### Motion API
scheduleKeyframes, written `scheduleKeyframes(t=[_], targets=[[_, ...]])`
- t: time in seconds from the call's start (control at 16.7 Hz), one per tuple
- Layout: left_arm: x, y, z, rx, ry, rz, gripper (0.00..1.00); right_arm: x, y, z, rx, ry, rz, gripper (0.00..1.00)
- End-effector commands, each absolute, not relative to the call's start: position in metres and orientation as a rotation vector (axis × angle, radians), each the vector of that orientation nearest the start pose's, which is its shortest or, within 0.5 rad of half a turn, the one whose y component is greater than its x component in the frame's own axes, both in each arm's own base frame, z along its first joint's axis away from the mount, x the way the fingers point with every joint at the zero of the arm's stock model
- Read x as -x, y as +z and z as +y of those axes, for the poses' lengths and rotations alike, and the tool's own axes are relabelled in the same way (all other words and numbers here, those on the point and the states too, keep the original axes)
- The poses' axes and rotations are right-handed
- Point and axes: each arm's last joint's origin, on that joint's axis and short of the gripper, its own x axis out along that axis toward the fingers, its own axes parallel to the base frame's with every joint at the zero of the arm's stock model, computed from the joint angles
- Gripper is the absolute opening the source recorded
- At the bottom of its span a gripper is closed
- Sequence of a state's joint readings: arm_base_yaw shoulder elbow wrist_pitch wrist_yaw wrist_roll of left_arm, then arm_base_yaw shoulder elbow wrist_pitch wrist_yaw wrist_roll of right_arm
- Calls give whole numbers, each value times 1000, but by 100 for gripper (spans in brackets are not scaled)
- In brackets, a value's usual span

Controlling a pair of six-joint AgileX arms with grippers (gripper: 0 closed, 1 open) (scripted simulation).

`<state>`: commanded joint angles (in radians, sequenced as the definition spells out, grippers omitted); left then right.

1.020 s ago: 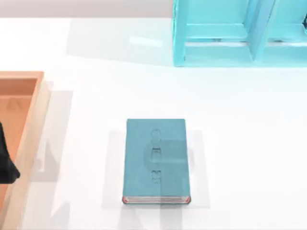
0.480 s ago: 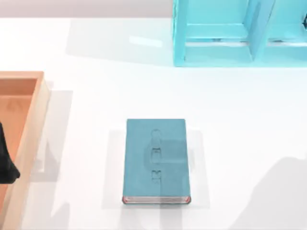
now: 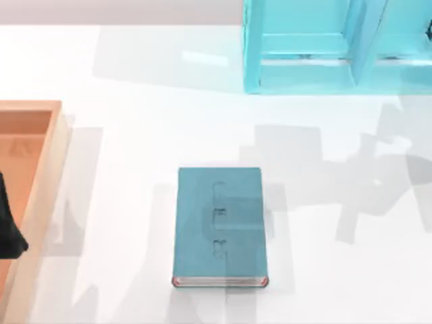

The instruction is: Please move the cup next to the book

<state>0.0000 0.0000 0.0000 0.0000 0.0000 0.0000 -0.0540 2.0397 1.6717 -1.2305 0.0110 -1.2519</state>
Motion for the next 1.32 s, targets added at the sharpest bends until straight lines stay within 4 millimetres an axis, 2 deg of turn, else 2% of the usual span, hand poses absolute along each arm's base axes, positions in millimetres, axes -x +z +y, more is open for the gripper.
scheduleKeyframes(t=[0.18, 0.36, 0.6, 0.78, 0.9, 1.08, 1.32], targets=[[-106, 160, -1, 0, 0, 0, 100, -399, 209, 52, 812, 828, 1447, 0], [-106, 160, -1, 0, 0, 0, 100, -395, 215, 114, 674, 690, 1499, 0], [-106, 160, -1, 0, 0, 0, 100, -379, 225, 176, 471, 494, 1551, 0], [-106, 160, -1, 0, 0, 0, 100, -367, 233, 207, 319, 350, 1578, 0], [-106, 160, -1, 0, 0, 0, 100, -360, 238, 221, 222, 260, 1590, 0], [-106, 160, -1, 0, 0, 0, 100, -353, 245, 233, 94, 145, 1597, 0], [-106, 160, -1, 0, 0, 0, 100, -349, 251, 239, -19, 48, 1597, 0]])
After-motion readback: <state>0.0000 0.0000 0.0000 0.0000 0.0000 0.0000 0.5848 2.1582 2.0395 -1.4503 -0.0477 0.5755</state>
